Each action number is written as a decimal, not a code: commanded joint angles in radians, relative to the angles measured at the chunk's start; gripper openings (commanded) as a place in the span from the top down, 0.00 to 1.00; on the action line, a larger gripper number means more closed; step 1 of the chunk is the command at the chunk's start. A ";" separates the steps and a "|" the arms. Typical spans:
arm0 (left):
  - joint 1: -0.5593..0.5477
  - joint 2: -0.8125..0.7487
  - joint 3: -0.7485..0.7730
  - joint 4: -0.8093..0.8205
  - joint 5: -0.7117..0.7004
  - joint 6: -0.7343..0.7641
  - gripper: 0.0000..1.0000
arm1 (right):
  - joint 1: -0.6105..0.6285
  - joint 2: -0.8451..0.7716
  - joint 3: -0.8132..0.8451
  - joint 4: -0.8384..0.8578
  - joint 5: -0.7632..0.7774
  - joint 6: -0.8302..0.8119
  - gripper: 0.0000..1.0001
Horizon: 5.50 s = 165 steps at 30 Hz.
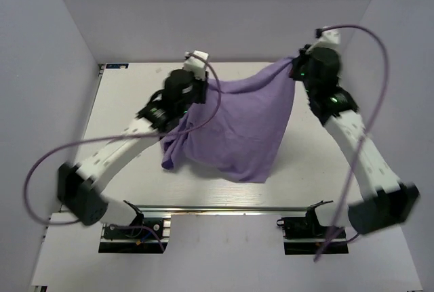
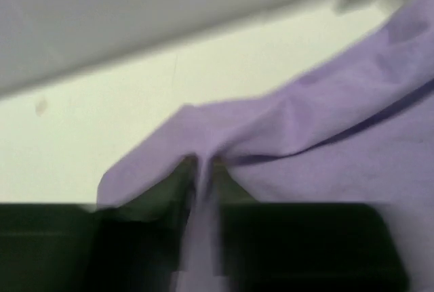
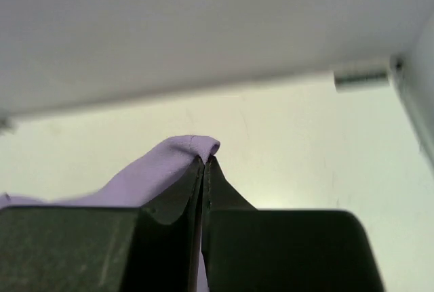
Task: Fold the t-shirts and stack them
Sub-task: Flatten out the tshirt
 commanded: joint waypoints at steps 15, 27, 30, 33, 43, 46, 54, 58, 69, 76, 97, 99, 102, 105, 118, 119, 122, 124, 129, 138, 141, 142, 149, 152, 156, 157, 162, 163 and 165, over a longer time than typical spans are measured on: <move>0.096 0.454 0.164 -0.208 -0.008 -0.161 0.01 | -0.096 0.604 0.220 -0.259 -0.058 0.120 0.10; 0.125 -0.009 -0.219 -0.324 -0.067 -0.356 0.01 | -0.094 0.317 -0.128 -0.236 -0.131 0.123 0.10; 0.125 -0.115 -0.362 -0.372 -0.035 -0.454 0.01 | -0.091 0.208 -0.286 -0.199 -0.212 0.144 0.10; 0.125 -0.158 -0.460 -0.467 -0.038 -0.545 0.01 | -0.093 0.113 -0.392 -0.195 -0.257 0.166 0.10; 0.125 -0.333 -0.722 -0.465 -0.103 -0.708 0.01 | -0.064 -0.158 -0.742 -0.288 -0.516 0.207 0.10; 0.125 -0.318 -0.766 -0.421 -0.139 -0.735 0.01 | -0.039 -0.204 -0.779 -0.374 -0.517 0.199 0.10; 0.134 -0.261 -0.847 -0.139 -0.033 -0.665 0.17 | 0.047 -0.170 -0.871 -0.379 -0.524 0.270 0.15; 0.134 -0.226 -0.856 -0.104 -0.021 -0.652 0.34 | 0.090 -0.125 -0.895 -0.342 -0.532 0.302 0.15; 0.134 -0.322 -0.901 -0.048 0.057 -0.620 1.00 | 0.215 -0.077 -0.938 -0.294 -0.550 0.353 0.30; 0.134 -0.443 -0.829 -0.057 0.004 -0.591 1.00 | 0.237 -0.089 -0.841 -0.222 -0.457 0.365 1.00; 0.134 -0.424 0.071 -0.024 -0.538 -0.114 1.00 | 0.220 -0.280 0.129 -0.290 0.549 0.083 1.00; 0.134 -0.424 0.127 -0.013 -0.576 -0.065 1.00 | 0.220 -0.280 0.205 -0.251 0.597 -0.002 1.00; 0.134 -0.424 0.165 0.045 -0.590 0.029 1.00 | 0.222 -0.284 0.267 -0.207 0.609 -0.090 1.00; 0.125 -0.405 0.242 0.056 -0.565 0.090 1.00 | 0.225 -0.297 0.310 -0.155 0.590 -0.152 1.00; 0.125 -0.405 0.503 -0.050 -0.162 0.102 1.00 | 0.225 -0.320 0.522 -0.130 0.324 -0.276 1.00; 0.125 -0.405 0.529 -0.059 -0.142 0.093 1.00 | 0.225 -0.317 0.530 -0.130 0.320 -0.285 1.00; 0.125 -0.405 0.541 -0.059 -0.079 0.084 1.00 | 0.226 -0.301 0.557 -0.129 0.301 -0.294 1.00; 0.125 -0.405 0.553 -0.070 -0.058 0.084 1.00 | 0.226 -0.283 0.576 -0.127 0.307 -0.299 1.00; 0.125 -0.356 0.589 -0.116 -0.019 0.084 1.00 | 0.226 -0.251 0.599 -0.090 0.344 -0.330 1.00; 0.125 -0.322 0.495 -0.065 -0.090 0.084 1.00 | 0.226 -0.160 0.554 0.011 0.463 -0.406 1.00; 0.125 -0.299 0.397 -0.005 -0.156 0.084 1.00 | 0.226 -0.113 0.499 0.088 0.540 -0.462 1.00; 0.125 -0.280 0.380 0.008 -0.191 0.098 1.00 | 0.225 -0.105 0.473 0.126 0.563 -0.472 1.00; 0.134 -0.114 0.241 0.148 -0.344 0.118 1.00 | 0.199 0.080 0.376 0.189 0.660 -0.497 1.00; 0.145 -0.028 0.167 0.221 -0.387 0.118 1.00 | 0.156 0.185 0.355 0.189 0.649 -0.462 1.00; 0.199 0.099 0.133 0.315 -0.387 0.118 1.00 | 0.082 0.318 0.352 0.189 0.582 -0.394 1.00; 0.214 0.130 0.133 0.315 -0.387 0.106 1.00 | 0.073 0.393 0.358 0.187 0.577 -0.390 1.00; 0.333 0.402 0.223 0.357 -0.250 0.044 1.00 | -0.004 0.614 0.444 0.222 0.499 -0.379 1.00; 0.349 0.447 0.256 0.383 -0.236 0.034 1.00 | -0.011 0.669 0.466 0.227 0.490 -0.374 1.00; 0.375 0.544 0.314 0.383 -0.200 0.017 1.00 | -0.031 0.751 0.509 0.229 0.432 -0.367 1.00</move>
